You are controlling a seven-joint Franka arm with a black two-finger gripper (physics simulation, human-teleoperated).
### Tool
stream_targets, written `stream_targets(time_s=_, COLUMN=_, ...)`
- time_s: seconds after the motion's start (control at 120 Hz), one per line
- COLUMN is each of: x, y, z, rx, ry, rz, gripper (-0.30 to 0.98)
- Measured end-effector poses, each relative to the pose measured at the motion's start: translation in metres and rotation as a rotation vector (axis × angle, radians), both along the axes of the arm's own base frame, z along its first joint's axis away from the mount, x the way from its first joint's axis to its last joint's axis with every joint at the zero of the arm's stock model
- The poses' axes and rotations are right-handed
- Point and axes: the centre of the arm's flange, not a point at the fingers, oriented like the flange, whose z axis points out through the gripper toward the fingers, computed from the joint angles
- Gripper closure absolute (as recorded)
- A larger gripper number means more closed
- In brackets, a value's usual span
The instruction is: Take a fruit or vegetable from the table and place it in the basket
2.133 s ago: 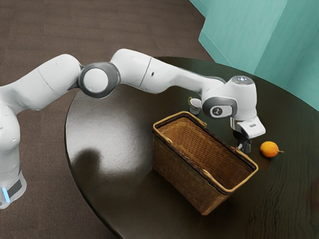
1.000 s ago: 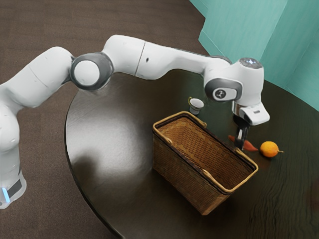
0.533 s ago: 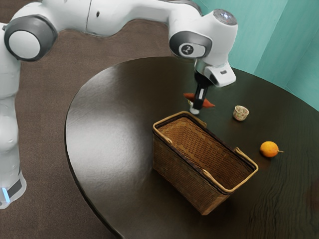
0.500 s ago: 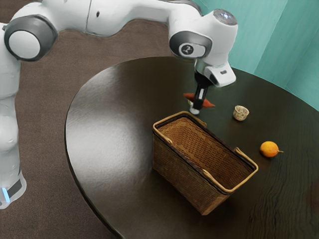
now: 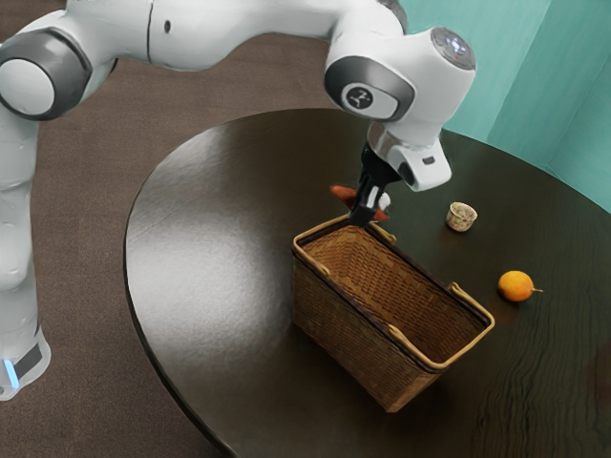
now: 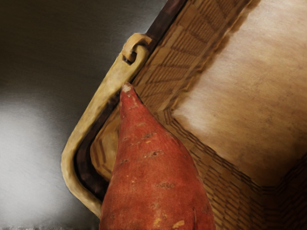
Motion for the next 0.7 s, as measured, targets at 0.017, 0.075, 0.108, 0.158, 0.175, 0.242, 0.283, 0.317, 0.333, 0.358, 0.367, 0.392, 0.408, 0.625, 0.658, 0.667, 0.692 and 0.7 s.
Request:
stream_targets(time_s=0.017, x=-0.001, y=-0.002, z=-0.006, rx=-0.004, ry=0.011, rz=0.003, gripper=0.55)
stream_targets(time_s=0.075, x=-0.001, y=-0.008, z=-0.023, rx=-0.024, ry=0.037, rz=0.016, gripper=0.55)
stream_targets(time_s=0.108, x=-0.001, y=-0.013, z=-0.031, rx=-0.034, ry=0.042, rz=0.02, gripper=0.56)
stream_targets(time_s=0.158, x=-0.002, y=-0.023, z=-0.037, rx=-0.048, ry=0.04, rz=0.016, gripper=0.55)
stream_targets(time_s=0.175, x=-0.002, y=-0.027, z=-0.038, rx=-0.052, ry=0.04, rz=0.013, gripper=0.55)
stream_targets(time_s=0.242, x=0.0, y=-0.039, z=-0.047, rx=-0.068, ry=0.041, rz=0.011, gripper=0.55)
stream_targets(time_s=0.283, x=0.002, y=-0.04, z=-0.049, rx=-0.075, ry=0.039, rz=0.021, gripper=0.52)
stream_targets(time_s=0.317, x=0.004, y=-0.038, z=-0.051, rx=-0.081, ry=0.037, rz=0.033, gripper=0.42)
stream_targets(time_s=0.333, x=0.005, y=-0.037, z=-0.051, rx=-0.084, ry=0.036, rz=0.04, gripper=0.37)
stream_targets(time_s=0.358, x=0.006, y=-0.035, z=-0.052, rx=-0.088, ry=0.034, rz=0.048, gripper=0.31)
stream_targets(time_s=0.367, x=0.006, y=-0.035, z=-0.052, rx=-0.089, ry=0.033, rz=0.051, gripper=0.29)
stream_targets(time_s=0.392, x=0.007, y=-0.034, z=-0.052, rx=-0.093, ry=0.03, rz=0.058, gripper=0.25)
stream_targets(time_s=0.408, x=0.008, y=-0.034, z=-0.051, rx=-0.095, ry=0.027, rz=0.063, gripper=0.22)
stream_targets(time_s=0.625, x=0.012, y=0.032, z=0.006, rx=-0.08, ry=-0.121, rz=0.178, gripper=0.05)
stream_targets(time_s=0.658, x=0.013, y=0.074, z=0.021, rx=-0.073, ry=-0.153, rz=0.236, gripper=0.04)
stream_targets(time_s=0.667, x=0.012, y=0.085, z=0.025, rx=-0.073, ry=-0.161, rz=0.251, gripper=0.04)
stream_targets(time_s=0.692, x=0.011, y=0.118, z=0.034, rx=-0.074, ry=-0.179, rz=0.295, gripper=0.03)
stream_targets(time_s=0.7, x=0.011, y=0.128, z=0.036, rx=-0.075, ry=-0.184, rz=0.31, gripper=0.03)
